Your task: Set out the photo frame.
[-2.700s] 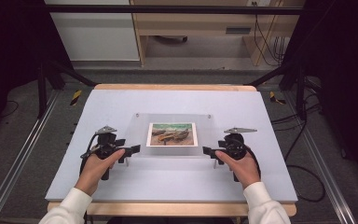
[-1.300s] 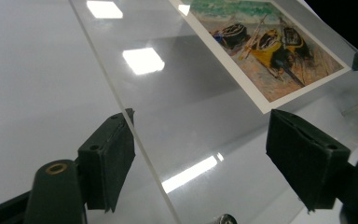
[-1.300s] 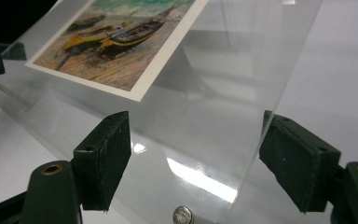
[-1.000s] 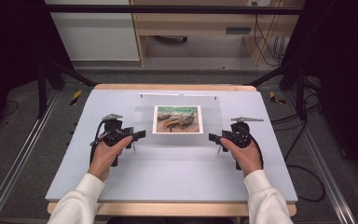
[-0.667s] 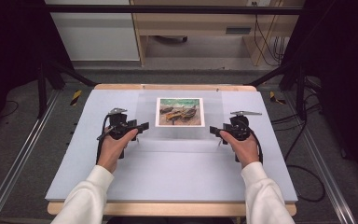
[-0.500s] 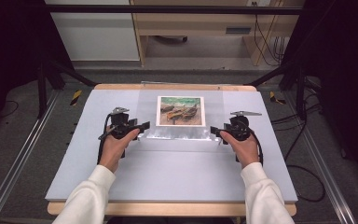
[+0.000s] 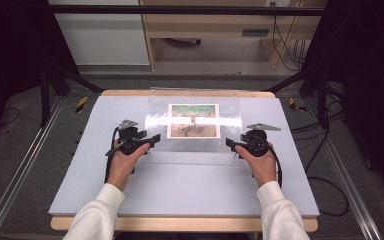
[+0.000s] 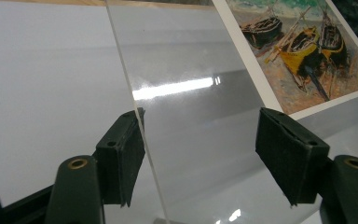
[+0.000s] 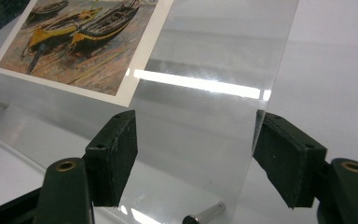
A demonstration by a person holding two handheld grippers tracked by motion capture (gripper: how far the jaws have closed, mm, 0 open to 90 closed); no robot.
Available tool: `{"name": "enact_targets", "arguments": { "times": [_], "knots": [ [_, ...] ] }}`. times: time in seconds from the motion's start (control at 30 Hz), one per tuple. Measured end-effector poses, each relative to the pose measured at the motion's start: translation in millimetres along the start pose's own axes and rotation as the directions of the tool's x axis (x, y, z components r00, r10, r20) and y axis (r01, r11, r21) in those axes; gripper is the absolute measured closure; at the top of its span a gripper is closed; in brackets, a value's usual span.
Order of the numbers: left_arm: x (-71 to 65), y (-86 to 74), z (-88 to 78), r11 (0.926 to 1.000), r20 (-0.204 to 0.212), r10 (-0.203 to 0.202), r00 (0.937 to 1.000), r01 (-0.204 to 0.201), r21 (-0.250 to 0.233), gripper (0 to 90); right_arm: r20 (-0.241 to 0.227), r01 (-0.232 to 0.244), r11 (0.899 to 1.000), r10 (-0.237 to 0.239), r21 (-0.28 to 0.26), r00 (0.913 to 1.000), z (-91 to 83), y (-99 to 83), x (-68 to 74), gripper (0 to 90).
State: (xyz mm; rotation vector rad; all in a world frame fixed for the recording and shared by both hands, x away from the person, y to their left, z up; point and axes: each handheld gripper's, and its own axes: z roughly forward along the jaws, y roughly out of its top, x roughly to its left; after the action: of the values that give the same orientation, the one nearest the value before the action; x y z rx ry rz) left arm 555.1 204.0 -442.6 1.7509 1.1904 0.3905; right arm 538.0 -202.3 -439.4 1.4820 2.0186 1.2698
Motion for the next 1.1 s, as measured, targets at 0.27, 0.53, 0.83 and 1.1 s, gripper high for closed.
{"name": "enact_targets", "arguments": {
  "times": [0.27, 0.53, 0.83, 1.1],
  "knots": [
    [-2.3, -0.9, -2.5, 1.0000, -0.005, 0.007, 1.0000, -0.007, 0.003, 33.4, 0.001, 0.003, 1.000, -0.003, -0.001, 1.0000, -4.1, -3.7, 1.4, 33.6],
    [-5.4, -3.9, -9.2, 0.9998, -0.016, 0.022, 0.9996, -0.022, -0.001, 36.5, 0.014, 0.033, 0.999, -0.033, 0.013, 0.9994, -10.5, -5.8, 4.5, 37.4],
    [-10.2, -8.7, -18.7, 0.9995, -0.035, 0.030, 0.9989, -0.030, -0.004, 41.7, 0.029, 0.055, 0.998, -0.055, 0.015, 0.9980, -20.0, -11.9, 7.7, 44.8],
    [-12.8, -13.8, -26.5, 0.9994, -0.045, 0.033, 0.9984, -0.033, -0.009, 46.5, 0.052, 0.069, 0.997, -0.070, 0.014, 0.9962, -26.7, -18.3, 12.1, 49.7]
  ]
}}
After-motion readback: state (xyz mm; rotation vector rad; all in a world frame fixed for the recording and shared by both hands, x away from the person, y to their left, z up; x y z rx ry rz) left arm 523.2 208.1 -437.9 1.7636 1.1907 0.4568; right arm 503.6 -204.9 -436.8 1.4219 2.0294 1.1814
